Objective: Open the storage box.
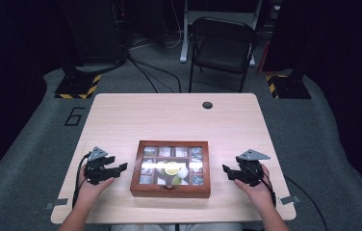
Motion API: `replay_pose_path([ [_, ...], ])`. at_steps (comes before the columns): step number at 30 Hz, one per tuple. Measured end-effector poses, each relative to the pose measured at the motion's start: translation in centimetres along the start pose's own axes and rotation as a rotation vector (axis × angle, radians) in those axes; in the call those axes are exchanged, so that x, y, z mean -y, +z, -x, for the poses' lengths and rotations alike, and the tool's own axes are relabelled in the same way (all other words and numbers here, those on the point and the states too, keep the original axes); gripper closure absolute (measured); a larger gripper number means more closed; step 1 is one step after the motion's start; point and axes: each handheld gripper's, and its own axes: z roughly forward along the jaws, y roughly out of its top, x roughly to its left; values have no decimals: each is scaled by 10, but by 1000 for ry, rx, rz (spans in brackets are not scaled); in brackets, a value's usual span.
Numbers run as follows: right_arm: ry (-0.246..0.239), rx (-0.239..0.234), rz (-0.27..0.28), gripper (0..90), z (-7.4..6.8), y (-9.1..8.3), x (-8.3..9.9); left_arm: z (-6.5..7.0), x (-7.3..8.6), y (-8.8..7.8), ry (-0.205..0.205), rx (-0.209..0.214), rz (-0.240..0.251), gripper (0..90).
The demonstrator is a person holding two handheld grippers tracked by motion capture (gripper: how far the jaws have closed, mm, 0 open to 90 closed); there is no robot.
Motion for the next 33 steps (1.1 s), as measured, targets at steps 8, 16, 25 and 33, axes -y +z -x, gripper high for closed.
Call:
replay_pose_path([
  [8,3,-23,-1,325,-10,-14,-1,3,0,-10,-14,5,25,334],
  [16,16,-47,32,326,-21,-29,2,13,1,-17,-1,12,34,334],
  [25,11,-57,47,326,-26,-34,1,26,4,-27,29,30,43,333],
  [33,-9,-95,57,326,-41,-43,6,39,8,-38,50,50,49,329],
])
